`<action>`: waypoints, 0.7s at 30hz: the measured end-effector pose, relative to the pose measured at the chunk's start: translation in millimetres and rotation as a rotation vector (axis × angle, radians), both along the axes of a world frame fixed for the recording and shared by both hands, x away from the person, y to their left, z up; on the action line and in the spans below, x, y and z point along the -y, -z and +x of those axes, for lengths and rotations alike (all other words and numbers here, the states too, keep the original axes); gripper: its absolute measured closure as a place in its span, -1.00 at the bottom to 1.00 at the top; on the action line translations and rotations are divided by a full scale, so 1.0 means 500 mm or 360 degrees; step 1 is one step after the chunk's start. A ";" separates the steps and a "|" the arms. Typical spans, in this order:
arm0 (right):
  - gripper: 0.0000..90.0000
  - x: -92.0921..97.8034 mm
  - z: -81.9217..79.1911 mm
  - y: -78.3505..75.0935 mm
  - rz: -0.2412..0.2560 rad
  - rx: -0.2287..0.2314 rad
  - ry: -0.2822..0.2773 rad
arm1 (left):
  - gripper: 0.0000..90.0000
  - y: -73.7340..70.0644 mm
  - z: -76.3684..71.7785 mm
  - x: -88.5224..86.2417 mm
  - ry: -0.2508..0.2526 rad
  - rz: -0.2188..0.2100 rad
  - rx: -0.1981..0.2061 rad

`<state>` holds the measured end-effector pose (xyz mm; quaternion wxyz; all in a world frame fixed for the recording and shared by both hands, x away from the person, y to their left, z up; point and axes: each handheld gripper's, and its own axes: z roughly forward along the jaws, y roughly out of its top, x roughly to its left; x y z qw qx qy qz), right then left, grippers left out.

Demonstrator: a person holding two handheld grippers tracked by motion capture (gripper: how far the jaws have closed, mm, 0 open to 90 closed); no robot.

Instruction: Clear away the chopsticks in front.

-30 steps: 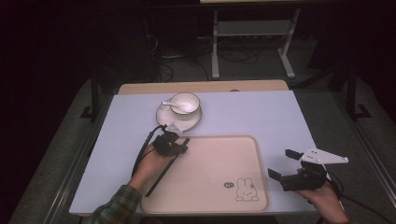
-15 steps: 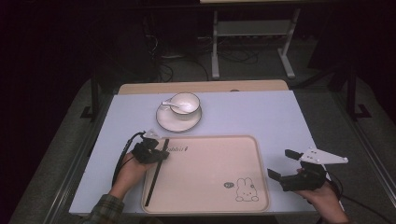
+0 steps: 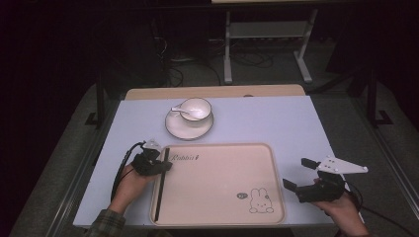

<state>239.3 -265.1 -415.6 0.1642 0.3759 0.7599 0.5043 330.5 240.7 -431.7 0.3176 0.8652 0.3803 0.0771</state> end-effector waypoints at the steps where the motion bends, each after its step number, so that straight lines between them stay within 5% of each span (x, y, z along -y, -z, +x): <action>1: -1.00 0.000 0.000 0.000 -0.0001 0.0000 0.0000 | 0.83 -0.007 -0.004 -0.004 -0.0006 -0.0028 0.0025; 11: -1.00 -0.001 -0.001 0.001 -0.0012 0.0005 -0.0012 | -0.15 -0.042 -0.063 -0.071 -0.0047 -0.0149 0.0202; 21: -1.00 -0.003 -0.002 0.002 -0.0014 0.0004 -0.0019 | -0.42 -0.035 -0.102 -0.117 -0.0070 -0.0169 0.0235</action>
